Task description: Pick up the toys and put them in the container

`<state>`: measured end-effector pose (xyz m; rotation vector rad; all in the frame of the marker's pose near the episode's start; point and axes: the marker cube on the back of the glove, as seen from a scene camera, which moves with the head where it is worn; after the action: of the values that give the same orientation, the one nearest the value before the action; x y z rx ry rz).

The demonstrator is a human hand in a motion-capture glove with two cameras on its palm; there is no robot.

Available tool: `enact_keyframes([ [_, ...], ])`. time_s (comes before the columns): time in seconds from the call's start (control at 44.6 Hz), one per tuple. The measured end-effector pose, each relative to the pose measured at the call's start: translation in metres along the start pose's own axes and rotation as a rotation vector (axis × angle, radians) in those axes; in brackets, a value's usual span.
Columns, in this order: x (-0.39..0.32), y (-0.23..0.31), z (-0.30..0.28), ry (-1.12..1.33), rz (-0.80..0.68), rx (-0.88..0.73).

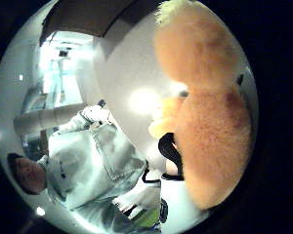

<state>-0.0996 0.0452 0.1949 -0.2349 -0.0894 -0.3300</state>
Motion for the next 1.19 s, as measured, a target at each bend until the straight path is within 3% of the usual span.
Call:
enact_keyframes([
  [0.135, -0.035, 0.003, -0.036, 0.029, -0.014, -0.056],
  [0.224, -0.017, -0.022, -0.102, 0.046, -0.09, -0.046],
  [0.314, -0.006, -0.047, -0.169, 0.115, -0.123, 0.048],
  [0.516, -0.083, -0.089, -0.284, 0.128, -0.017, 0.265],
  [0.606, -0.083, -0.128, -0.32, 0.206, -0.012, 0.319],
  [0.74, -0.111, -0.169, -0.345, 0.14, -0.194, 0.356],
  [0.83, -0.123, -0.21, -0.353, 0.128, -0.095, 0.423],
  [0.897, -0.118, -0.231, -0.355, 0.19, -0.232, 0.476],
  [1.032, -0.148, -0.264, -0.356, 0.095, 0.011, 0.514],
  [1.189, -0.146, -0.278, -0.347, -0.014, -0.004, 0.422],
])
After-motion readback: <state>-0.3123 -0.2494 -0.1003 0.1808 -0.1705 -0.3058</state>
